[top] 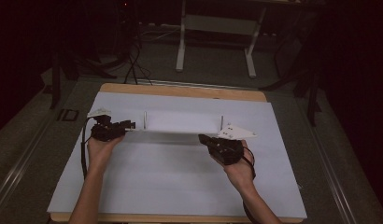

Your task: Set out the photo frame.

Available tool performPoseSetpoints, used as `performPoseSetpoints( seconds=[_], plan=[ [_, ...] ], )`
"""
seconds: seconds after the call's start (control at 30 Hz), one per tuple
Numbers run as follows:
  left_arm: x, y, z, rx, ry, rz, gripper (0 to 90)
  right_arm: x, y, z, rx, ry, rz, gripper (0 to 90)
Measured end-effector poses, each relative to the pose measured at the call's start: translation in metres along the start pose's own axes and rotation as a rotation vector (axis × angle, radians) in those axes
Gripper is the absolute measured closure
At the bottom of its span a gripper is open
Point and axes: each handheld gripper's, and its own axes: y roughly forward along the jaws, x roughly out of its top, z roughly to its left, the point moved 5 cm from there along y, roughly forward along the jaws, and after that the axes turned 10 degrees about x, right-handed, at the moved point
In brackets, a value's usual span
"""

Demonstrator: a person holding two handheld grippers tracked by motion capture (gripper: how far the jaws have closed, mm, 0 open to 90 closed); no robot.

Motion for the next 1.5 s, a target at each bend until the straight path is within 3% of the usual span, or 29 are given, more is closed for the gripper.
performPoseSetpoints(
  seconds=[0.03, 0.07, 0.2, 0.3, 0.4, 0.43, 0.63, 0.77, 1.0, 1.1, 1.4, 1.5],
  plan=[
    [0.000, -0.003, 0.002, 0.011, 0.001, -0.001, 63.9, 0.001, 0.000, -0.001, 0.000, 0.002, -0.001, 90.0],
    [-0.001, -0.005, 0.004, 0.005, -0.022, -0.016, 63.9, 0.002, 0.000, -0.002, 0.001, -0.001, -0.001, 90.0],
    [-0.003, -0.006, 0.005, 0.006, -0.022, -0.014, 64.0, 0.003, 0.001, -0.003, -0.001, -0.004, 0.006, 90.0],
    [-0.006, -0.010, 0.003, 0.011, 0.019, -0.011, 65.1, 0.005, 0.001, -0.004, -0.005, -0.008, 0.011, 90.0],
    [-0.006, -0.011, 0.002, 0.011, 0.029, -0.013, 65.8, 0.005, 0.001, -0.005, -0.006, -0.007, 0.010, 90.0],
    [-0.006, -0.013, -0.002, -0.010, 0.056, -0.018, 67.0, 0.007, 0.001, -0.006, -0.009, -0.007, 0.010, 90.0],
    [-0.007, -0.014, -0.008, 0.011, 0.113, -0.003, 66.3, 0.011, 0.003, -0.009, -0.016, -0.001, 0.005, 90.0],
    [-0.008, -0.015, -0.010, 0.018, 0.112, -0.004, 61.2, 0.013, 0.003, -0.011, -0.017, 0.002, 0.002, 90.0],
    [-0.007, -0.013, -0.017, 0.035, 0.156, -0.001, 49.7, 0.017, 0.004, -0.014, -0.019, 0.006, -0.002, 90.0],
    [-0.007, -0.011, -0.019, 0.045, 0.173, -0.002, 47.2, 0.018, 0.004, -0.016, -0.020, 0.008, 0.002, 90.0],
    [0.001, -0.013, -0.025, 0.031, 0.173, -0.035, 44.1, 0.019, 0.003, -0.020, -0.027, 0.009, 0.008, 90.0],
    [0.006, -0.010, -0.029, 0.035, 0.200, -0.047, 39.7, 0.019, 0.002, -0.022, -0.031, 0.007, 0.009, 90.0]
  ],
)
